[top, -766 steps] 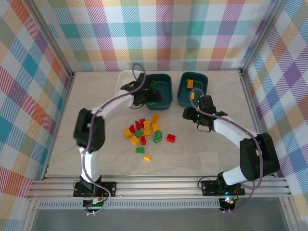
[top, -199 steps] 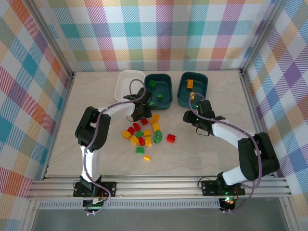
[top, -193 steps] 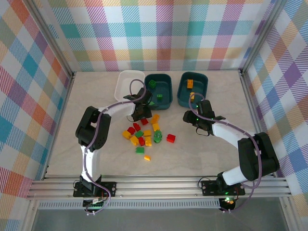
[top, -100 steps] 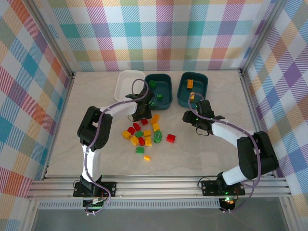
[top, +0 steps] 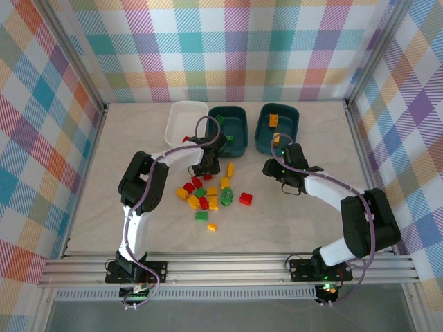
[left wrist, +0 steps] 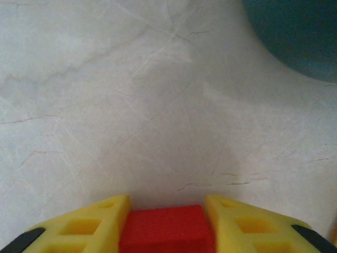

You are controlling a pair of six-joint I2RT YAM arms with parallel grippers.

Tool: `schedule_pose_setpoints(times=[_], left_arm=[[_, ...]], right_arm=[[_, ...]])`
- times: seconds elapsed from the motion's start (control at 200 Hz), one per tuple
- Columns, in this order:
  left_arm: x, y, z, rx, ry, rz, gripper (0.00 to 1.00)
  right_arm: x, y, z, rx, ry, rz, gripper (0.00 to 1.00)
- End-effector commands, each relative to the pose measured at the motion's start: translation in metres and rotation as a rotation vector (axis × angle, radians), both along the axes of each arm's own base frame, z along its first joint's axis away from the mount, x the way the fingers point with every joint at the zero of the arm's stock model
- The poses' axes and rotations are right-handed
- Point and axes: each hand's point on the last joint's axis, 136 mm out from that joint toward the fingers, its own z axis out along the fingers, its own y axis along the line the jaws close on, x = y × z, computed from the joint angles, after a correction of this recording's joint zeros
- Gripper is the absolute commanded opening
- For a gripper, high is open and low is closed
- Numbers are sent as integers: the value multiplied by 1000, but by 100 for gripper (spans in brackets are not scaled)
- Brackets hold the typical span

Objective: Sort the legos into containers by color

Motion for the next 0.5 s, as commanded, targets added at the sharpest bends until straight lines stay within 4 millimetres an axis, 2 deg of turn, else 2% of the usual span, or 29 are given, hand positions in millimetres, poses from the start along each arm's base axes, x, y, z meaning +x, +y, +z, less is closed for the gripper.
schedule_pose_setpoints(times=[0.0, 0.125, 0.2, 0.26, 0.335, 0.39, 0.435, 0.5], left_arm=[[1, 4, 7, 29, -4, -6, 34], [6, 6, 32, 29, -50, -17, 29], [13, 5, 58, 22, -100, -33, 29], [23, 8, 89, 27, -162, -45, 29], [40, 20, 124, 29, -229, -25, 29], [53, 30, 141, 10, -257, 7, 29], [66, 41, 148, -14, -270, 39, 29], [86, 61, 149, -40, -268, 97, 29]], right_arm=[[6, 6, 11, 13, -29, 15, 68], [6, 6, 10, 12, -24, 14, 68], [6, 7, 9, 14, -23, 16, 68], [6, 7, 9, 15, -21, 16, 68], [6, 7, 9, 17, -22, 16, 68], [7, 7, 9, 17, -22, 15, 68], [6, 7, 9, 14, -22, 13, 68], [6, 6, 10, 12, -25, 13, 69]])
